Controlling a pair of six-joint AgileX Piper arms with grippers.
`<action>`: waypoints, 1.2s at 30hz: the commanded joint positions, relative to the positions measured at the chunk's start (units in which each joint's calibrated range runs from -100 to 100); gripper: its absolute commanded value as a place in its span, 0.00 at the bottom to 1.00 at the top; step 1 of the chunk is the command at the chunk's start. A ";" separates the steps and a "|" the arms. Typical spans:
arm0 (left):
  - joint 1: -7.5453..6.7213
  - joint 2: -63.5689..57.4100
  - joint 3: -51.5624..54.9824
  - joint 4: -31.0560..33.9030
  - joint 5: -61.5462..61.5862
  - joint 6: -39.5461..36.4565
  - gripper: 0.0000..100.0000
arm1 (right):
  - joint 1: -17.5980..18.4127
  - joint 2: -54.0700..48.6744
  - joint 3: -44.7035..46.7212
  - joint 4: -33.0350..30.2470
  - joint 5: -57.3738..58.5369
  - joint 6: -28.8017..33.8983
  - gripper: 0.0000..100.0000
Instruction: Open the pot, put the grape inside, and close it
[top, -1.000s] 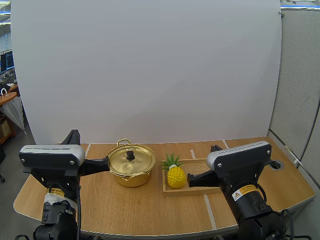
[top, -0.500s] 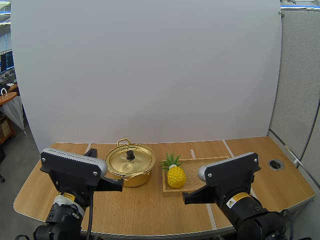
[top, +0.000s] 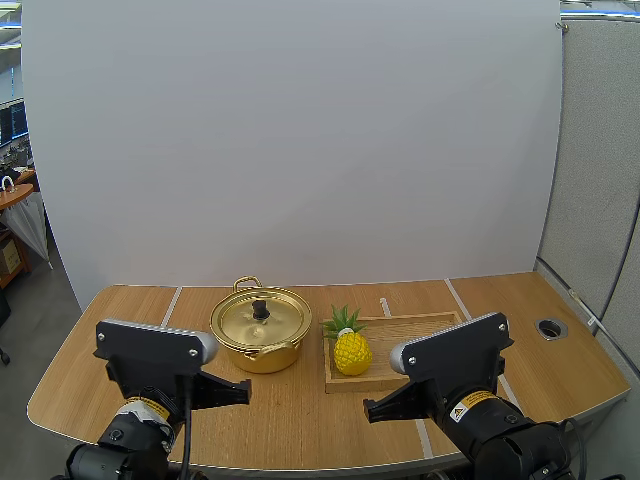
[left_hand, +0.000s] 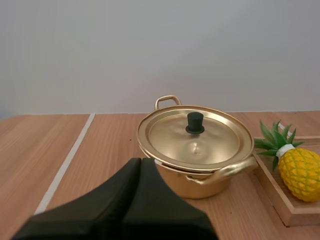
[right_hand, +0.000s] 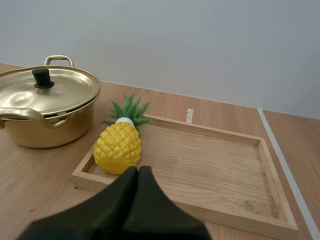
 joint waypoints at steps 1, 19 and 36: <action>0.00 -0.37 0.09 2.19 2.09 -4.28 0.00 | -0.24 -0.32 0.00 -0.55 0.63 0.77 0.00; 0.00 -0.37 0.09 2.19 2.24 -4.61 0.00 | -1.26 -0.32 0.00 -0.55 0.66 1.87 0.00; 0.00 -0.37 0.09 2.19 2.24 -4.61 0.00 | -1.26 -0.32 0.00 -0.55 0.66 1.87 0.00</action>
